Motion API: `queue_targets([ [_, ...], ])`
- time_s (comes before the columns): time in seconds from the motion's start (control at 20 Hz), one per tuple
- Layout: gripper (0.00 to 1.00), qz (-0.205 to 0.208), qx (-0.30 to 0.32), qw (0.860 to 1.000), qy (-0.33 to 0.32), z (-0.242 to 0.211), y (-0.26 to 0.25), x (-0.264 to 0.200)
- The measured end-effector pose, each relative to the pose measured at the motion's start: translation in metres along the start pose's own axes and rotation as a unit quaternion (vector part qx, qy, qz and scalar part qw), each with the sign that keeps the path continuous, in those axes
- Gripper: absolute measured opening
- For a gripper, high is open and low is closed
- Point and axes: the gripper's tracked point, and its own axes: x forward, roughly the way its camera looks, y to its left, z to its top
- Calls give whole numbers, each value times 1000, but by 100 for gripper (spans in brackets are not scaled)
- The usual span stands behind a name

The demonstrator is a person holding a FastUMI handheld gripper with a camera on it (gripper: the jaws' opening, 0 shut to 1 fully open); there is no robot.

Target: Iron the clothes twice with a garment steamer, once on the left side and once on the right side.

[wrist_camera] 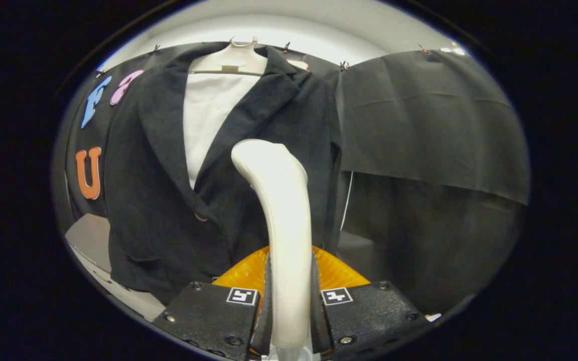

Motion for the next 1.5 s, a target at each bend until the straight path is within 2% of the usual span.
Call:
queue_targets([
  [0.9, 33, -17, -45, 997, 59, -108, 15, 2],
  [1.1, 33, -19, -52, 996, 69, -123, 18, 13],
  [1.5, 33, -14, -55, 994, 89, -123, 20, 28],
])
